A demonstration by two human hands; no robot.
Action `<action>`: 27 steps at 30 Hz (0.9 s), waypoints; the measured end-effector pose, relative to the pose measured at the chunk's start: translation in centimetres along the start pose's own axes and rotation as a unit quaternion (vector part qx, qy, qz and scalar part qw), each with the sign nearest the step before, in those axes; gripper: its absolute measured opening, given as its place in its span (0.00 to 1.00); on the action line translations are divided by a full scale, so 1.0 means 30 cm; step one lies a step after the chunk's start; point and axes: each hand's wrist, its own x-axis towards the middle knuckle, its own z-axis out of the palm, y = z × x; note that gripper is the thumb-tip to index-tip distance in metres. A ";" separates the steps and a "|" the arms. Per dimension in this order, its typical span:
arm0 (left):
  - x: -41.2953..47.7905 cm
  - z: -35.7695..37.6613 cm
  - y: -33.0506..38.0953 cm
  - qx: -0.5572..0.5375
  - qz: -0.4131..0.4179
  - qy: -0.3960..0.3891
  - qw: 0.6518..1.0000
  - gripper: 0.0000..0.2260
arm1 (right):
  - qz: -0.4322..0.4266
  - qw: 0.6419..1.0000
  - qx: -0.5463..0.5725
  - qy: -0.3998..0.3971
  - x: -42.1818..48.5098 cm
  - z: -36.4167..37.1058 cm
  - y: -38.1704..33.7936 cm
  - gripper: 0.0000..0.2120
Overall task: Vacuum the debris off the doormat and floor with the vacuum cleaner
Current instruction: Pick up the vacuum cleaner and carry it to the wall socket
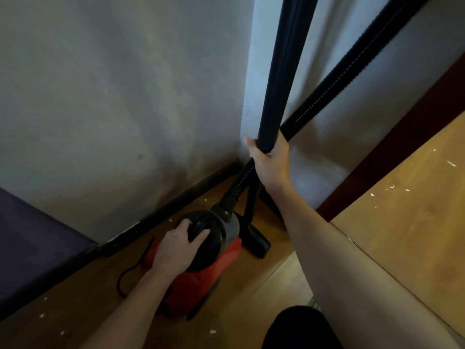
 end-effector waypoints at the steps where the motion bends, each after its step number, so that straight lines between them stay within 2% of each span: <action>1: 0.006 0.012 0.000 0.002 0.001 -0.002 1.000 0.23 | 0.001 1.000 0.000 0.001 0.003 -0.002 0.011 0.09; 7: 0.034 0.070 0.011 0.013 0.003 0.001 1.000 0.24 | 0.020 0.999 0.025 0.007 0.037 -0.014 0.045 0.11; 11: 0.052 0.076 0.026 0.033 0.022 -0.005 0.999 0.25 | 0.031 0.999 0.026 0.004 0.048 -0.010 0.044 0.09; 17: 0.093 0.073 0.050 0.065 0.056 -0.014 0.996 0.36 | 0.023 0.999 0.031 0.004 0.054 -0.008 0.040 0.13; 27: 0.119 0.087 0.024 0.049 0.069 -0.004 0.996 0.24 | 0.034 0.998 0.048 0.019 0.054 0.010 0.043 0.16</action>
